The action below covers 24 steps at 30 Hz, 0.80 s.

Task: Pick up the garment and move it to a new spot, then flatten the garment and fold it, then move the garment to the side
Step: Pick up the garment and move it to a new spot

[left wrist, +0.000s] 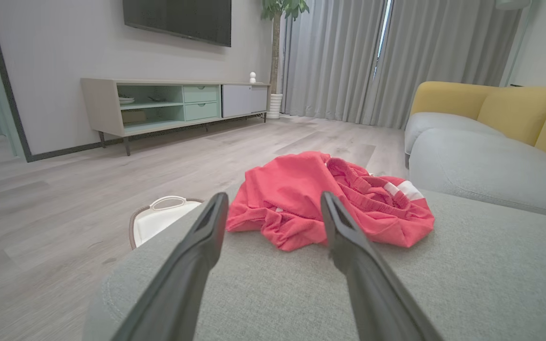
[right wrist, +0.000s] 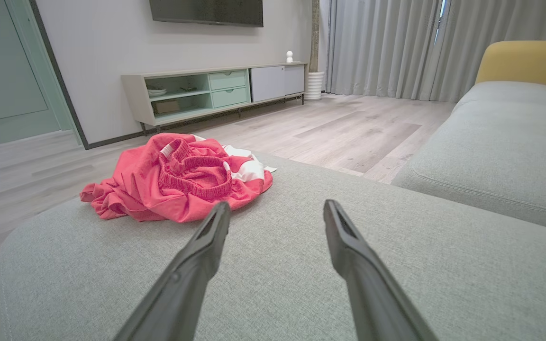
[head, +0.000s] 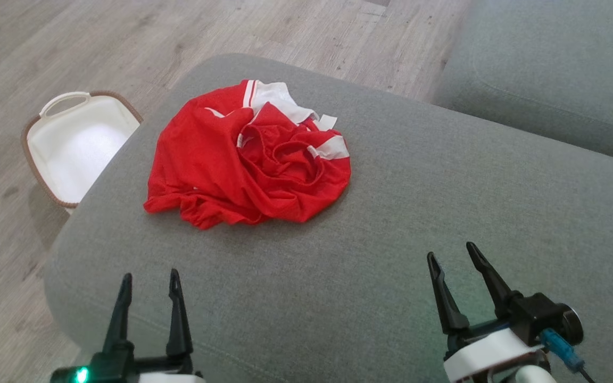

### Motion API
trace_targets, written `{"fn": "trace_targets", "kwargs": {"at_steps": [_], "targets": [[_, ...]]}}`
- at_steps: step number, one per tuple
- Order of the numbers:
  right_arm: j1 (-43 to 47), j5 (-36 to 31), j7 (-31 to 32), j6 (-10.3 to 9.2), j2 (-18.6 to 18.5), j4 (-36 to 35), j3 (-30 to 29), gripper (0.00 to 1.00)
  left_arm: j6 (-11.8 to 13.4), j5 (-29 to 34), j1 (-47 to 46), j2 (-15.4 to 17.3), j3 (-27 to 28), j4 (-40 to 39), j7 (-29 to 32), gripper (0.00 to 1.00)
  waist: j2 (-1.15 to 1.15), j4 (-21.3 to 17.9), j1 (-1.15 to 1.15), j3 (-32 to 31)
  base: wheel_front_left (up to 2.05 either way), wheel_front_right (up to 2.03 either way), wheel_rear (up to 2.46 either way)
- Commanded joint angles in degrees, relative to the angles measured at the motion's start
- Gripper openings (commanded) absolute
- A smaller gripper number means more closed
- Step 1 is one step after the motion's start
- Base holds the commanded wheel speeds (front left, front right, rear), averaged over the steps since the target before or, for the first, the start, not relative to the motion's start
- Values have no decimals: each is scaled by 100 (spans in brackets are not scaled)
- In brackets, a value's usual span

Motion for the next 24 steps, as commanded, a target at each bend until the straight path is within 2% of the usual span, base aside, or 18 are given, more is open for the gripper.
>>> {"fn": "trace_targets", "kwargs": {"at_steps": [1,5,11,14,15,17,21,24], "targets": [[-329,-55,-63,-4,-51,-172,122,100,3,105,-238,4,257,-243,-55,100,0,15,0,14,0,0,0],[-267,-97,-63,-4,-51,-227,-18,100,-62,323,-575,275,611,-436,-55,100,0,112,0,129,0,0,0],[-113,-473,-63,-4,-51,-331,-235,100,-434,344,-1721,777,915,-364,-55,100,0,264,0,527,0,0,0],[-133,-728,-63,-4,-55,-423,-385,100,-803,310,-2524,955,786,-10,-55,100,0,289,0,820,0,0,0],[-178,-846,-63,-4,-126,-484,-408,100,-1034,304,-3090,1051,634,355,-33,100,0,244,0,1031,0,0,0],[-224,-910,-63,-4,-257,-535,-420,100,-1196,268,-3694,1082,448,740,82,100,0,210,0,1216,0,0,0],[-286,-955,-63,-4,-482,-639,-466,100,-1338,209,-4583,1082,146,1345,332,100,0,170,0,1493,0,0,0],[-337,-988,-63,-4,-712,-760,-518,100,-1404,28,-5331,964,-110,2106,787,100,0,138,0,1735,0,0,0]]}}
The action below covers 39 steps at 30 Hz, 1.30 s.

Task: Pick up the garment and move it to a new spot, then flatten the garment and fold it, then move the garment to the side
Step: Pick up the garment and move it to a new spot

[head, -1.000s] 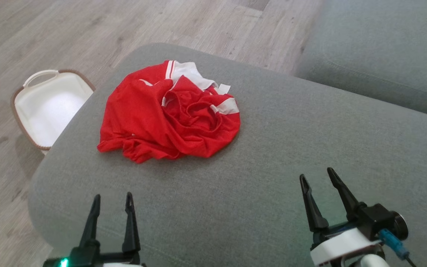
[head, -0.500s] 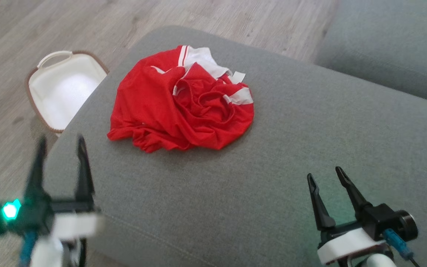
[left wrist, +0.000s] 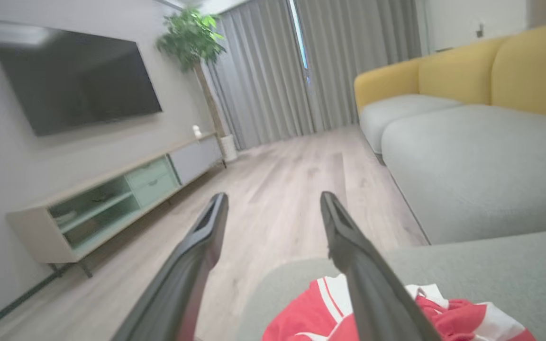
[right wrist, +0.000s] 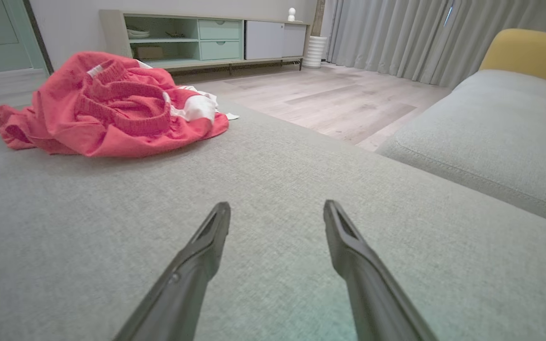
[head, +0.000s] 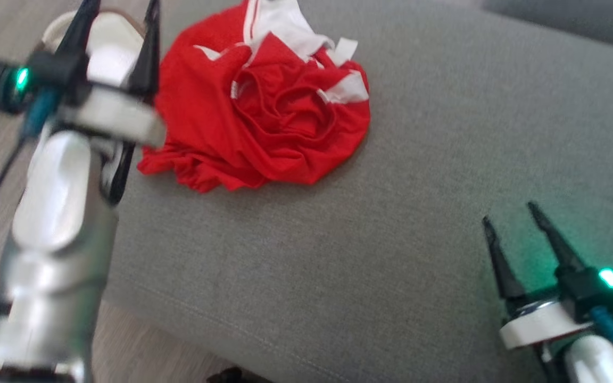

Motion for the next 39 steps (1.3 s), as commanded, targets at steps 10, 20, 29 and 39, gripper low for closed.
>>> {"fn": "trace_targets", "kwargs": {"at_steps": [10,20,29,39], "targets": [[-146,-70,-62,-4,-564,-527,48,100,-51,-444,-1398,-129,-353,2498,1467,100,0,-229,-2,771,0,0,0],[-252,-42,-62,-4,-674,-617,14,100,-54,-1224,-1520,-384,-689,3416,1108,0,0,-355,-2,1061,0,0,0],[-429,76,-62,-4,-276,-409,161,100,-54,-1840,-1767,308,-1781,3017,294,0,0,-712,-2,562,0,0,0],[-330,224,-62,-4,352,-228,166,100,-54,-2124,-2180,780,-2578,2230,278,0,0,-1424,-2,-460,0,0,0]]}}
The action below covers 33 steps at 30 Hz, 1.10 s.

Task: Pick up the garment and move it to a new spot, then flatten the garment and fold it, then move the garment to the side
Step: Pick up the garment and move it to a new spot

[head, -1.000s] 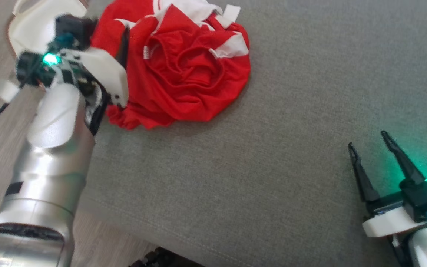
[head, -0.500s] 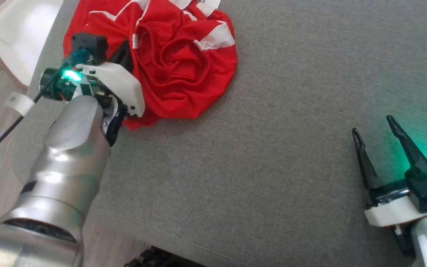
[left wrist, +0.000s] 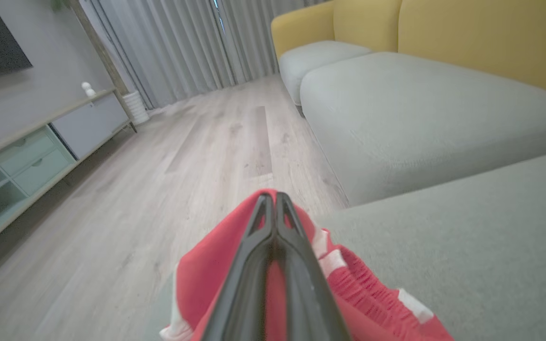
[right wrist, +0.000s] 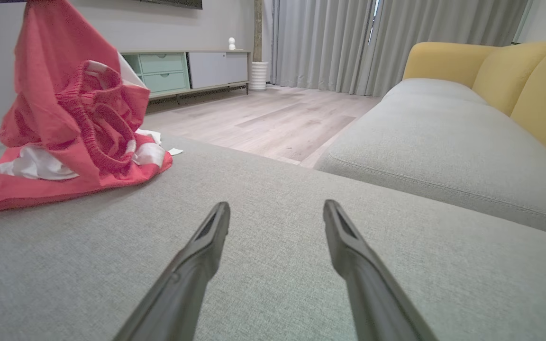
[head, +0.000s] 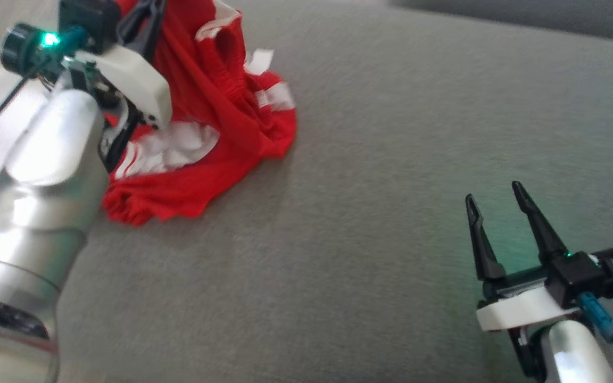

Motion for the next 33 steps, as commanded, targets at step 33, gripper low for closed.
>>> {"fn": "trace_targets", "kwargs": {"at_steps": [33], "targets": [[531,898,-29,-4,255,-162,438,100,437,-964,494,-426,-156,-1092,-298,0,0,-3356,1,-1393,0,0,0]]}}
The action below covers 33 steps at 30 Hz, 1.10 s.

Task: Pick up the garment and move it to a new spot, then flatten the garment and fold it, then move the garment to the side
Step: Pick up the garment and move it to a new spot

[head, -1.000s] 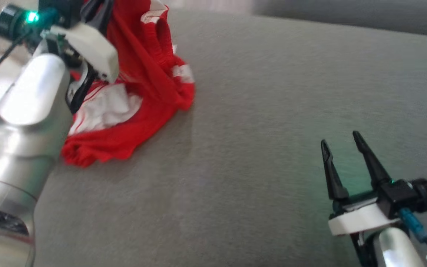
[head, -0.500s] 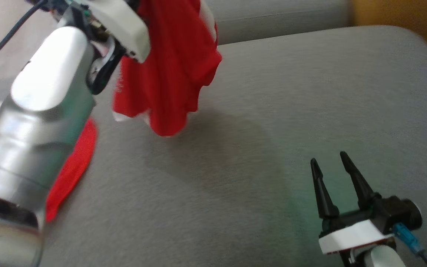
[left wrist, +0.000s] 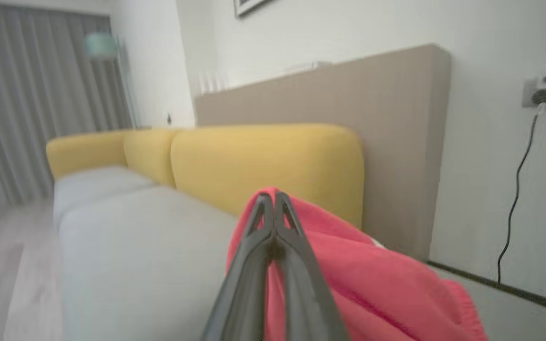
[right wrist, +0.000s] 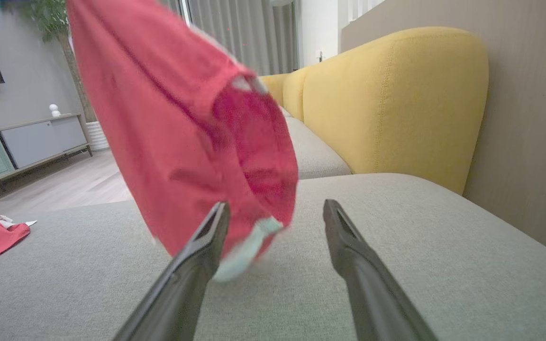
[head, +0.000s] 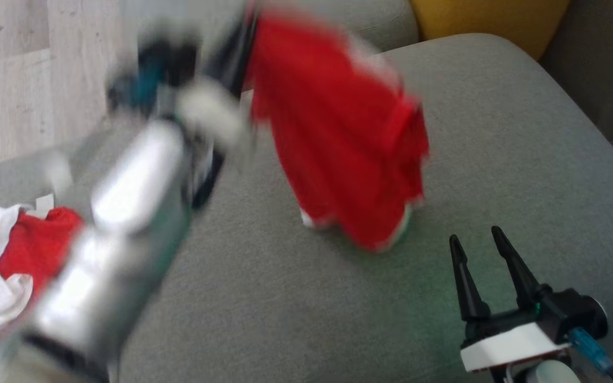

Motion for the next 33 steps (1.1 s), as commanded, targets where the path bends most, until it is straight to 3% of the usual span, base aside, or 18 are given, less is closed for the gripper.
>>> {"fn": "trace_targets", "kwargs": {"at_steps": [1,6,11,13,14,15,26,33], "targets": [[-95,26,-30,-4,-16,-209,101,100,80,-99,334,281,207,-14,-130,0,0,53,0,13,0,0,0],[-12,8,-30,-4,-16,-212,-94,100,296,-479,1909,445,430,128,-606,0,0,323,0,38,0,0,0],[53,-81,-30,-4,-16,-183,-236,100,438,-538,2865,526,732,-9,-812,0,0,686,0,12,0,0,0],[71,-99,-30,-4,-16,-166,-272,100,480,-499,3118,510,959,-226,-823,34,0,835,0,-18,0,0,0],[79,-104,-30,-4,-16,-161,-282,100,519,-429,3242,501,1091,-373,-825,85,0,903,0,-33,0,0,0],[94,-106,-30,-4,-16,-153,-302,100,583,-340,3365,480,1230,-520,-826,100,0,989,0,-55,0,0,0],[217,-109,-30,-4,-16,-40,-369,100,1023,1312,4603,121,2005,-2143,-828,100,0,1830,0,-334,0,0,0],[342,-50,-31,-4,-16,-14,-393,100,1066,1928,5588,-187,2505,-3110,-829,100,0,2070,0,-521,0,0,0]]}}
